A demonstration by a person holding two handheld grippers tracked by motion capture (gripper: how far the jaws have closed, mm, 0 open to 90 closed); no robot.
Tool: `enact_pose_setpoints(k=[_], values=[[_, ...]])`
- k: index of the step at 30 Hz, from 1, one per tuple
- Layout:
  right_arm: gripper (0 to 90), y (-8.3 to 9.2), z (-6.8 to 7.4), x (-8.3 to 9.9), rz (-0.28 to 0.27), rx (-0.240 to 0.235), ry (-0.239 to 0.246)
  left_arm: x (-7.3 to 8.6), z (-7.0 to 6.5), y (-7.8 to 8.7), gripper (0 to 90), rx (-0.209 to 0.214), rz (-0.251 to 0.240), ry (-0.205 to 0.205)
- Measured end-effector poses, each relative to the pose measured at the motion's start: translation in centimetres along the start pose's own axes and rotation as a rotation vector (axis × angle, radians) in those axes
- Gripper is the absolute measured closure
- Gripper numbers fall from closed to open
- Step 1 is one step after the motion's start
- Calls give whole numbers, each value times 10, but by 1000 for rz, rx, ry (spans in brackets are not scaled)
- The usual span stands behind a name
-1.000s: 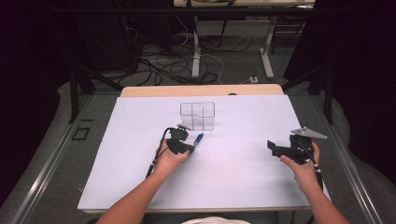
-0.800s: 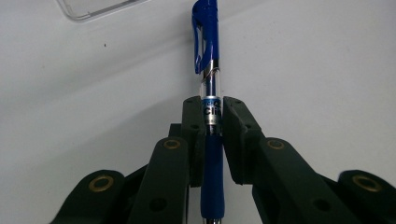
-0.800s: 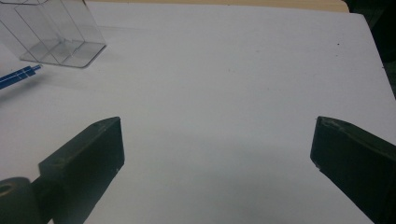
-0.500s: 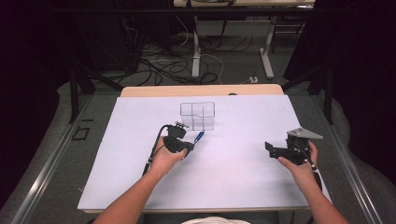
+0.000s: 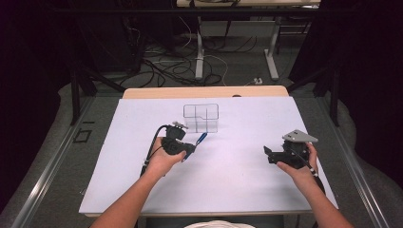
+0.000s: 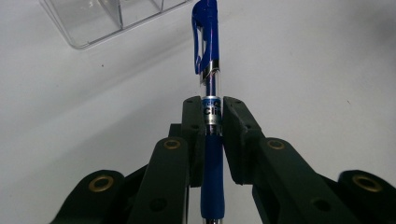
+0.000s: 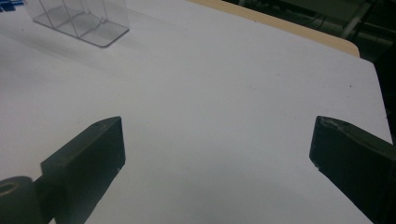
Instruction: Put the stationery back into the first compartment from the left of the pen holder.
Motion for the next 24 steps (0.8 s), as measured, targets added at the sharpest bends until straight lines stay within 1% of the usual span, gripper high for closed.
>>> enact_pose_setpoints(k=[2, 4, 6, 9, 10, 13, 16, 17, 18, 19, 20, 22, 24], values=[[31, -1, 6, -1, 2, -11, 28, 0, 0, 2, 793, 5, 4, 6], [47, -2, 11, -2, 7, -15, 70, 0, 0, 3, 793, 7, 5, 4], [65, -2, 18, -3, 4, -18, 114, 1, 1, 4, 793, 8, 8, -17], [76, -1, 25, -6, -1, -18, 179, 1, 0, 7, 793, 13, 13, -22], [94, -2, 28, -7, -8, -18, 198, 1, -1, 7, 793, 17, 12, -18], [147, -1, 34, -8, -1, -39, 237, 1, -2, 9, 793, 20, 16, -33], [158, -2, 40, -10, 6, -41, 299, 1, -5, 10, 793, 30, 21, -34], [174, -2, 42, -11, 7, -42, 319, 1, -5, 10, 793, 31, 23, -41], [193, -2, 45, -11, 11, -54, 337, 1, -6, 10, 793, 35, 23, -39], [207, -3, 48, -12, 7, -56, 368, 1, -7, 11, 793, 36, 26, -41], [225, -2, 51, -13, 15, -61, 401, 1, -7, 11, 793, 37, 27, -48], [252, -2, 58, -15, 15, -67, 460, 1, -9, 12, 793, 42, 29, -48], [292, -3, 65, -17, 14, -87, 528, 1, -9, 13, 793, 45, 30, -50]])
Point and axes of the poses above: each handheld gripper's, and its own axes: y roughly backward along the jaws, x roughly out of its underside, z roughly to its left, the point moved 7 cm from there along -y, roughly forward along the jaws, and after that the axes turned 7 degrees about -y, right-handed, at the moved point
